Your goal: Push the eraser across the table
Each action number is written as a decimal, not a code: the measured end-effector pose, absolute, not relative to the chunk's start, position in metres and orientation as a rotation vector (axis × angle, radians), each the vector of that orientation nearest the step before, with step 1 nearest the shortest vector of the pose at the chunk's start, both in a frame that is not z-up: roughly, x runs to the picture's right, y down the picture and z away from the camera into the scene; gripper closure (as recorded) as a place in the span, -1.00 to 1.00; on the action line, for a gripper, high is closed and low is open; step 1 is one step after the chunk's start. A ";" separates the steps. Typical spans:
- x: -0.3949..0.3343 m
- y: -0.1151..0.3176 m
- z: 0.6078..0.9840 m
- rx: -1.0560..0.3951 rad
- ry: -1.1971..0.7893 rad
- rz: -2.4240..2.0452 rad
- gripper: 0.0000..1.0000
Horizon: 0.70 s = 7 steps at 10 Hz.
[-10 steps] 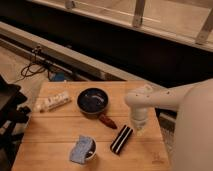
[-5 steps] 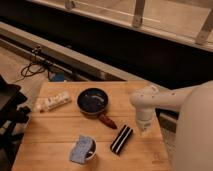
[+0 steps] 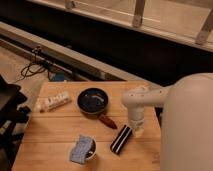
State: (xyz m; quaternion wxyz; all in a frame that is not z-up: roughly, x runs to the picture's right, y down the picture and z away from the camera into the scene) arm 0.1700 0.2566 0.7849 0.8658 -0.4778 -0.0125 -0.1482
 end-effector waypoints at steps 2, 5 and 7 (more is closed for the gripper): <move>0.169 0.263 0.793 -1.028 -0.058 -0.316 0.95; 0.152 0.264 0.791 -1.026 -0.101 -0.359 0.95; 0.127 0.260 0.781 -0.999 -0.146 -0.413 0.95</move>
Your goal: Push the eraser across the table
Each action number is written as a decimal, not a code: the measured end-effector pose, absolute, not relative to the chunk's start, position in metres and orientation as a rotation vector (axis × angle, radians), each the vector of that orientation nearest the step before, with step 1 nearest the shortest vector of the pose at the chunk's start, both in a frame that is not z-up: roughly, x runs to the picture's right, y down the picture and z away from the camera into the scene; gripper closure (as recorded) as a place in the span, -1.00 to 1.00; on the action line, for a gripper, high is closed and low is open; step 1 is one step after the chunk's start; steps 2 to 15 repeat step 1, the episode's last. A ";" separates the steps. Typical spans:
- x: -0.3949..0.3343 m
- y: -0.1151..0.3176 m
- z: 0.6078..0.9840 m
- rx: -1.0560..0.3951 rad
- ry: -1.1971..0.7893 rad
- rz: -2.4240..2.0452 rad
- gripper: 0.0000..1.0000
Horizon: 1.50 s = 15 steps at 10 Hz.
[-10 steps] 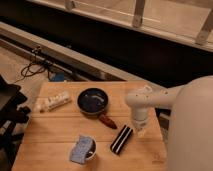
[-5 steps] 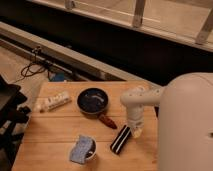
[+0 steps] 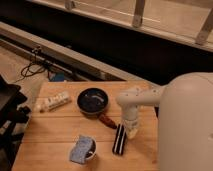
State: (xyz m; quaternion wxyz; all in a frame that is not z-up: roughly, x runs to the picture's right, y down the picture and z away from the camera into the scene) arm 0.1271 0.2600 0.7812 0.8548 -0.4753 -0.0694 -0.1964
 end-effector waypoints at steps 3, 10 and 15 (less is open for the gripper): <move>0.110 0.259 0.777 -0.986 -0.173 -0.450 0.95; 0.110 0.259 0.777 -0.986 -0.173 -0.450 0.95; 0.110 0.259 0.777 -0.986 -0.173 -0.450 0.95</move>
